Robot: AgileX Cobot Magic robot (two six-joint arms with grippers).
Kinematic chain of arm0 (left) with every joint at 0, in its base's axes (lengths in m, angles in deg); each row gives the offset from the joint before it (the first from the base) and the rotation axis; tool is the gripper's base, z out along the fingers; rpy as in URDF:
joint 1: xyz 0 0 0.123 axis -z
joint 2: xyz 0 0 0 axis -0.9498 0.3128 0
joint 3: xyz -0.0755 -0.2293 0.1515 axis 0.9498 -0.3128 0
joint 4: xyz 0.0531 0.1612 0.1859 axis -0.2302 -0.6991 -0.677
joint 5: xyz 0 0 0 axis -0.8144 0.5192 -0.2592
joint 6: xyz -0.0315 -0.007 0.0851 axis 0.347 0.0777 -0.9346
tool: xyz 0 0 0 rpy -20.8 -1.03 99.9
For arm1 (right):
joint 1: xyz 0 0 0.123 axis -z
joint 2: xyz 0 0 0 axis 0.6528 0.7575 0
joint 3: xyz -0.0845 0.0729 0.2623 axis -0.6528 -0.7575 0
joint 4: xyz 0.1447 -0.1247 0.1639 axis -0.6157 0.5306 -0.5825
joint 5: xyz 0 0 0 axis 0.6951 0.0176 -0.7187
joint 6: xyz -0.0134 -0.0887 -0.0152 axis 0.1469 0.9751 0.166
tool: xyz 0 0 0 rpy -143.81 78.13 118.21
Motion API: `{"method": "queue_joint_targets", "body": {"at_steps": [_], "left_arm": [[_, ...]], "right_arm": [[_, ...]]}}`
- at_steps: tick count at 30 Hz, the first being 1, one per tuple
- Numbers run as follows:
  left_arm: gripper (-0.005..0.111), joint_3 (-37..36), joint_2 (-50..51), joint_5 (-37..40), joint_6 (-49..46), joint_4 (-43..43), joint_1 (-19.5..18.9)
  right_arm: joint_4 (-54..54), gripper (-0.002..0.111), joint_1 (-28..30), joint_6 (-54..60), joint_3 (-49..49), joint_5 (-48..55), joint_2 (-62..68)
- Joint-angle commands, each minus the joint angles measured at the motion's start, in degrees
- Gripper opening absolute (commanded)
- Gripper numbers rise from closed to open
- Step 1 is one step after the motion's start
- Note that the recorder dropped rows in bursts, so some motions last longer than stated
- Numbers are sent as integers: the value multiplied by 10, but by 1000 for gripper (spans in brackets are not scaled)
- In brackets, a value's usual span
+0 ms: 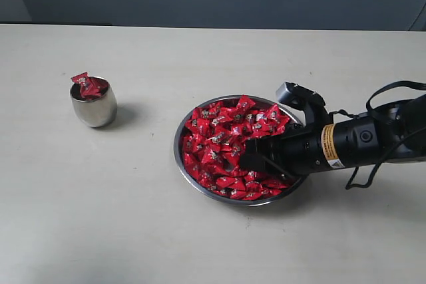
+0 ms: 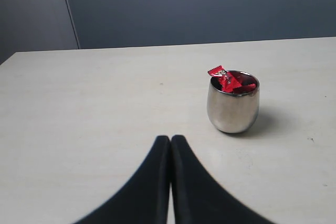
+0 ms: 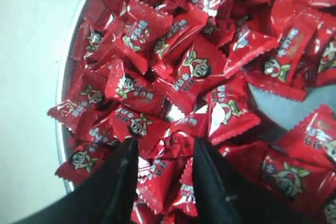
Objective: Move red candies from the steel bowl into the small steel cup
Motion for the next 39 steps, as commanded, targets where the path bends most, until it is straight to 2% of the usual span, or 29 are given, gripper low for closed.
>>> {"method": "queue_joint_targets", "body": {"at_steps": [1,11,25,39], "left_arm": [[0,-2,-3,0,1,-1,0],[0,-2,-3,0,1,-1,0],[0,-2,-3,0,1,-1,0],[0,-2,-3,0,1,-1,0]], "right_arm": [[23,35,2,-23,2,-11,2],[33,35,2,-32,2,-11,2],[34,35,2,-47,2,45,2],[6,35,2,-44,22,14,23]]}}
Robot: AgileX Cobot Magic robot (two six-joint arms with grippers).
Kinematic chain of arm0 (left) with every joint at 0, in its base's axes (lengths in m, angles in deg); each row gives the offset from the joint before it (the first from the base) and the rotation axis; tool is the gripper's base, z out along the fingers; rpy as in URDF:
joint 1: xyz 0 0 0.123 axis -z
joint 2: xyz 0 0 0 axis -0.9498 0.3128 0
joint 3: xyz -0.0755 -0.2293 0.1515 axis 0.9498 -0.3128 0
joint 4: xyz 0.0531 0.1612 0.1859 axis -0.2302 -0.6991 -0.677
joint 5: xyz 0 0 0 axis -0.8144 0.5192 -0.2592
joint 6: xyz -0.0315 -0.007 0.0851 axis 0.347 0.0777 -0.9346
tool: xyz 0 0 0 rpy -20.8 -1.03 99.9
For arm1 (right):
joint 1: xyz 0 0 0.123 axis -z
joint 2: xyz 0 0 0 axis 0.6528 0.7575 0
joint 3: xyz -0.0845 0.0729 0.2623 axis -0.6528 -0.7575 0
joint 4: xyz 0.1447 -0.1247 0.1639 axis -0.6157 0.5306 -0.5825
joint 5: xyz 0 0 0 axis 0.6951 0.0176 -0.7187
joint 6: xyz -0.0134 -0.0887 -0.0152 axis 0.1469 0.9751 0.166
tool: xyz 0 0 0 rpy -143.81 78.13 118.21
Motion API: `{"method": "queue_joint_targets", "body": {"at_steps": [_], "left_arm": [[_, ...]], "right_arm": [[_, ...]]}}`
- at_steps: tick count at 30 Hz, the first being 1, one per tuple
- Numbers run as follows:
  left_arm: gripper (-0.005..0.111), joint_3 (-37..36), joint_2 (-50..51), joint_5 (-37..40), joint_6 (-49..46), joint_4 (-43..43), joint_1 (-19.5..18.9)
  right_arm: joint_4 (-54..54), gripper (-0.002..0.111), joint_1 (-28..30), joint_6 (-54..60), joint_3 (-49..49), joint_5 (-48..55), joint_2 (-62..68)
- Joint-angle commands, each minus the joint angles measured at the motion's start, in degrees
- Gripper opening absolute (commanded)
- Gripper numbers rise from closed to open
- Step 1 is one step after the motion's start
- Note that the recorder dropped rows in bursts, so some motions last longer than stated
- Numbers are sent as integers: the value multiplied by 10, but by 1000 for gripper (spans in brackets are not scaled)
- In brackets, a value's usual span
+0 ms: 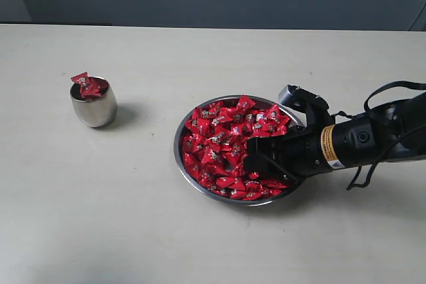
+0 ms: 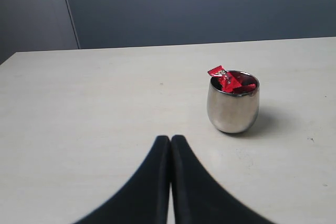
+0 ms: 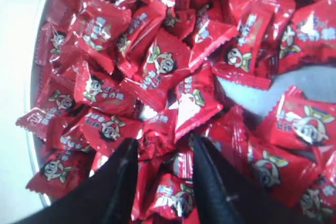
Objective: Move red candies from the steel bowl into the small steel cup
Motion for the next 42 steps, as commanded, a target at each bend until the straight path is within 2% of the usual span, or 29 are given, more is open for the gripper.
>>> {"method": "queue_joint_targets", "body": {"at_steps": [1,17,30,42], "left_arm": [[0,-2,-3,0,1,-1,0],[0,-2,-3,0,1,-1,0],[0,-2,-3,0,1,-1,0],[0,-2,-3,0,1,-1,0]], "right_arm": [[-4,35,2,1,18,-22,18],[-15,35,1,-5,22,-65,56],[-16,35,2,0,23,-43,28],[87,35,2,-70,41,16,-37]]}}
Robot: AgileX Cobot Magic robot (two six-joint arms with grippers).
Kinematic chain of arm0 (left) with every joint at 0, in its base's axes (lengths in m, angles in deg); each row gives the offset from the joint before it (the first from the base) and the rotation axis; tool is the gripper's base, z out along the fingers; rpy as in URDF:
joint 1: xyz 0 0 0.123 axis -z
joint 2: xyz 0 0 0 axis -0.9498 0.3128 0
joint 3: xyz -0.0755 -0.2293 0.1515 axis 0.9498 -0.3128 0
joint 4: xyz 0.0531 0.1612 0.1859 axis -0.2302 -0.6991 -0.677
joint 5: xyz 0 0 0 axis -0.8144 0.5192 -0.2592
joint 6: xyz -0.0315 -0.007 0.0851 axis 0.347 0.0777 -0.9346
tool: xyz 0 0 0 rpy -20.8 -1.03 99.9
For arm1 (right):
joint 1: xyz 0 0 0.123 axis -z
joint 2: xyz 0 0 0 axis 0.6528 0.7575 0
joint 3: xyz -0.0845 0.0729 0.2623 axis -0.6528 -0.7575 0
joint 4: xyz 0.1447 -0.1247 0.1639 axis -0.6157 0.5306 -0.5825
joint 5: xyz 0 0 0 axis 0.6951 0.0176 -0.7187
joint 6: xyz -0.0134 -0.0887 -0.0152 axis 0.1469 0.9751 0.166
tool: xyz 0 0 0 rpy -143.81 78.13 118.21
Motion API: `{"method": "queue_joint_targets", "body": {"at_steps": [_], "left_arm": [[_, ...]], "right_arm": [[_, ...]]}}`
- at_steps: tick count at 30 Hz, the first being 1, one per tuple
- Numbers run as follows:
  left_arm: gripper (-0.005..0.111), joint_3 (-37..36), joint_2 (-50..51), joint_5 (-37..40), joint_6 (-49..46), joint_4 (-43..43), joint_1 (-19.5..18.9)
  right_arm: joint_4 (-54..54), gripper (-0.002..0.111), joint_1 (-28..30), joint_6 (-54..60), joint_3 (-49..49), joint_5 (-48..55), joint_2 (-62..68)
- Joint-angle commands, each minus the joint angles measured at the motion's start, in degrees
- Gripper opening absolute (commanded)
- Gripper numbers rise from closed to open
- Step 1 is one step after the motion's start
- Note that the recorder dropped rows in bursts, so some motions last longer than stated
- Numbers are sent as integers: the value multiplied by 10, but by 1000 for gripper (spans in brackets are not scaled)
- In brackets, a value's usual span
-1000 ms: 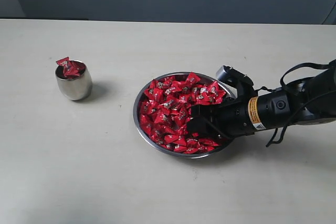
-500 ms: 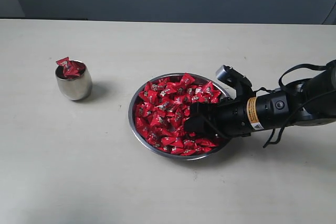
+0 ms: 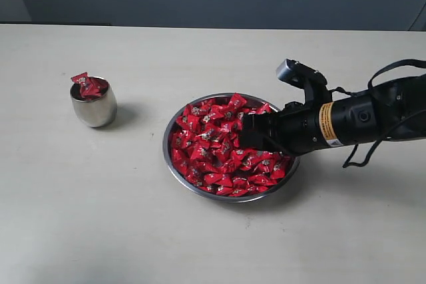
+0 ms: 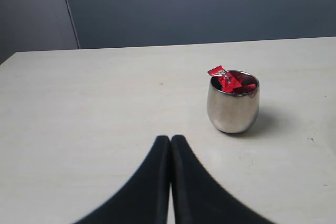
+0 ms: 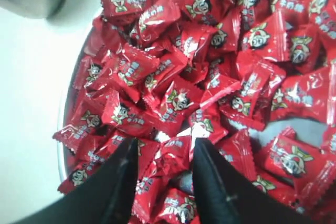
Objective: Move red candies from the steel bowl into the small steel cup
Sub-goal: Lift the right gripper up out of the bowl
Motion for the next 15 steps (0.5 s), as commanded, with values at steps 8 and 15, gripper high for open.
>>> {"method": "queue_joint_targets", "body": {"at_steps": [8,15], "left_arm": [[0,-2,-3,0,1,-1,0],[0,-2,-3,0,1,-1,0]], "right_arm": [[195,35,1,-141,66,-16,-5],[195,35,1,-140,107,-4,-5]]}}
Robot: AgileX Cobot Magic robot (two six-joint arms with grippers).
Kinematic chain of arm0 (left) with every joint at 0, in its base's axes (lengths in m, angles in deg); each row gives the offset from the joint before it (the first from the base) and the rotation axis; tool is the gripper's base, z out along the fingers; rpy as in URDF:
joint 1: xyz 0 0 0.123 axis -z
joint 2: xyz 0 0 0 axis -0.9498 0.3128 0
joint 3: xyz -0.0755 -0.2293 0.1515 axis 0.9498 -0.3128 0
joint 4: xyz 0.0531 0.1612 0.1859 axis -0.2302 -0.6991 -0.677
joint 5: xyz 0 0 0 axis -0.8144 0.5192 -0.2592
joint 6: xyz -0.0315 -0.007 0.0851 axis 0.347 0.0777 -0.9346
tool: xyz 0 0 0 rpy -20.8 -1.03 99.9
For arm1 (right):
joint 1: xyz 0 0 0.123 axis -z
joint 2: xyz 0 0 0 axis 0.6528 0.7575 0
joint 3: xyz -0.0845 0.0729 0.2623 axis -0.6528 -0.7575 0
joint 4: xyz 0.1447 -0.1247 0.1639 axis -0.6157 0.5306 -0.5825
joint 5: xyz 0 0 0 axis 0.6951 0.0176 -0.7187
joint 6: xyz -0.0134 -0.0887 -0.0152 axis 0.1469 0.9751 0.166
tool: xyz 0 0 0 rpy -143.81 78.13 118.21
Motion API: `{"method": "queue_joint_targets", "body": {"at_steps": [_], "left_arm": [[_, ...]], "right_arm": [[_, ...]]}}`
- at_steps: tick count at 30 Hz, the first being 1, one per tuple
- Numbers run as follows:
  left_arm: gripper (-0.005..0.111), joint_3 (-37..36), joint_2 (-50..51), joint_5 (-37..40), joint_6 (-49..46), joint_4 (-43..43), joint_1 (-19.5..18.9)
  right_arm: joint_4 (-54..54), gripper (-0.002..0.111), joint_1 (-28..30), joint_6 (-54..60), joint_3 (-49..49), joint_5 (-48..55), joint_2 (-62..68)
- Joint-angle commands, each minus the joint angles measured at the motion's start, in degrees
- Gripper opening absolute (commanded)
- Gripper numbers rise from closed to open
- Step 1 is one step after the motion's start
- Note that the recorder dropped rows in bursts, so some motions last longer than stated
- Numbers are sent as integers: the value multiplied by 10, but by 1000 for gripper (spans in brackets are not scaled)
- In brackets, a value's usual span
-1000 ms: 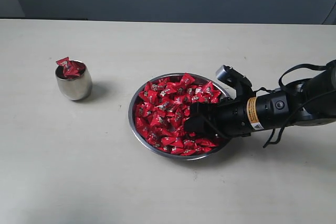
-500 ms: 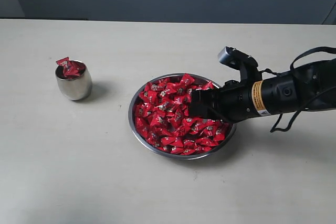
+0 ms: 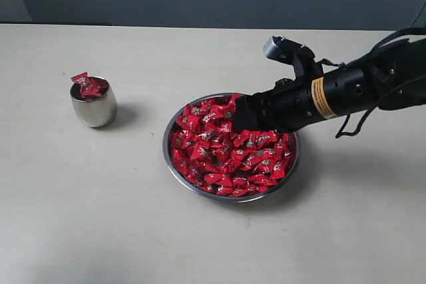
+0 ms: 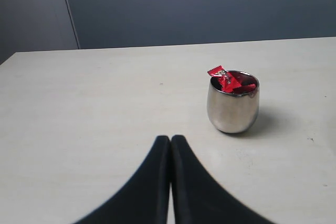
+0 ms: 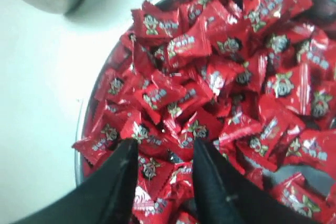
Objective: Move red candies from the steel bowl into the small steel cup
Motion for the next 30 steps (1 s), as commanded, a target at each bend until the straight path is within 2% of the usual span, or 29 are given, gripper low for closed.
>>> {"method": "queue_joint_targets", "body": {"at_steps": [1,9,12,13,14,16,19,24,30], "left_arm": [[0,-2,-3,0,1,-1,0],[0,-2,-3,0,1,-1,0],[0,-2,-3,0,1,-1,0],[0,-2,-3,0,1,-1,0],[0,-2,-3,0,1,-1,0],[0,-2,-3,0,1,-1,0],[0,-2,-3,0,1,-1,0],[0,-2,-3,0,1,-1,0],[0,-2,-3,0,1,-1,0]], "right_arm": [[9,35,1,-1,15,16,-4],[9,34,1,121,15,32,-15],[9,22,1,117,15,86,-38],[9,8,1,115,15,115,-62],[9,3,1,113,15,127,-73],[9,-1,1,103,12,176,-118],[9,-1,1,107,-50,302,-211],[7,-1,1,116,-184,338,-385],[-21,-1,1,35,-320,396,-550]]}}
